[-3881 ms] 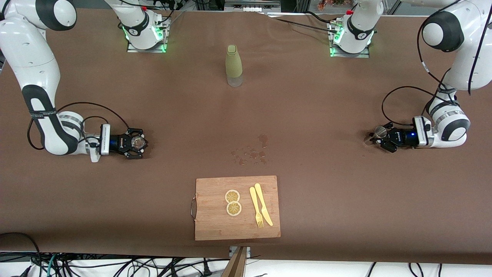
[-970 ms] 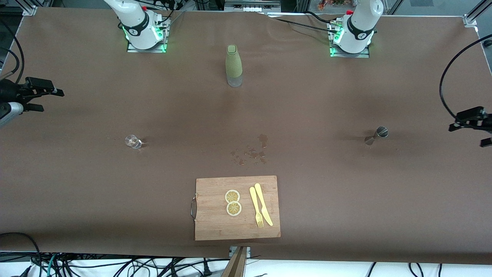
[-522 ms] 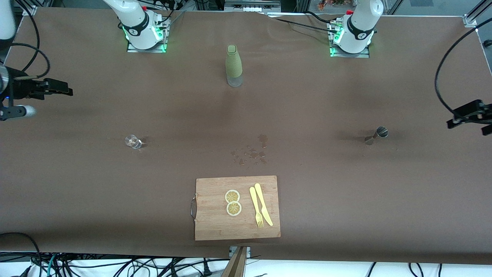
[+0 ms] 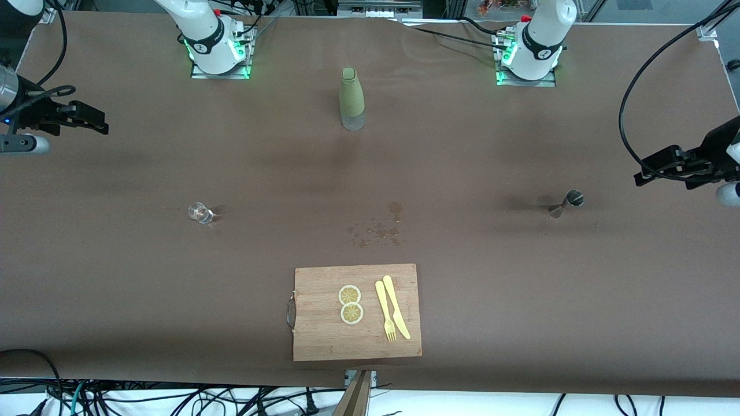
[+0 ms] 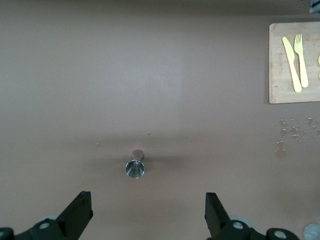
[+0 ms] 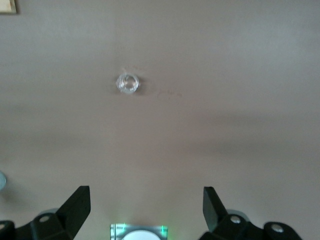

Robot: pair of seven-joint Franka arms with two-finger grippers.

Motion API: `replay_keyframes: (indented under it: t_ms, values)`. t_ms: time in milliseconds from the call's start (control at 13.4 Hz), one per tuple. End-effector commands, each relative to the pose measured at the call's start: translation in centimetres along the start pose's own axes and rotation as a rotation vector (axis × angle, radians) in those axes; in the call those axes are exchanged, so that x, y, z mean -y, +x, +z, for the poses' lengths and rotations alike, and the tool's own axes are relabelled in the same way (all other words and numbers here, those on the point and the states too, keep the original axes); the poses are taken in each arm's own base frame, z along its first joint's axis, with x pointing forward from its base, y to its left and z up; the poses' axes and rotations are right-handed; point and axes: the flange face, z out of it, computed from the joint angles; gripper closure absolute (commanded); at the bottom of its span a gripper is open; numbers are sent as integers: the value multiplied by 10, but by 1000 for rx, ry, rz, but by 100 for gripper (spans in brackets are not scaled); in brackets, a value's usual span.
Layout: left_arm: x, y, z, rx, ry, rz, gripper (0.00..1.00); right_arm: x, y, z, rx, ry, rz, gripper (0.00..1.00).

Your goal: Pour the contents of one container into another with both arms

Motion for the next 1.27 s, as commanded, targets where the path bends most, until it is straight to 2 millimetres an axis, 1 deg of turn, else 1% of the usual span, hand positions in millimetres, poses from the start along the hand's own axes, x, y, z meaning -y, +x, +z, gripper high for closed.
replay_keyframes:
  t_ms: [0,149,224,299,448,672,821,970,1045,1194]
  values:
    - [-6,-25,3,23,33,-93,0,-11,1,4,-98,-4,19,0]
    - [-5,-24,3,20,33,-93,0,-11,4,1,-119,-2,29,0]
    - [-2,-23,6,23,33,-98,0,-5,1,-2,-112,3,52,0]
    - [-1,-22,6,21,35,-101,0,-8,0,1,-94,14,106,0]
    - [-1,-19,8,21,66,-98,0,-7,1,2,-82,32,117,0]
    - [-10,-16,13,28,84,-82,0,-7,5,5,-52,45,118,0]
    - [-11,-15,8,19,81,-80,0,-6,5,4,-54,44,116,0]
    - [-12,-15,9,19,80,-80,0,-5,5,4,-52,44,115,0]
    - [-21,-16,9,19,80,-65,0,-6,5,4,-52,45,118,0]
    - [-24,-16,10,21,82,-58,0,-5,4,4,-51,45,122,0]
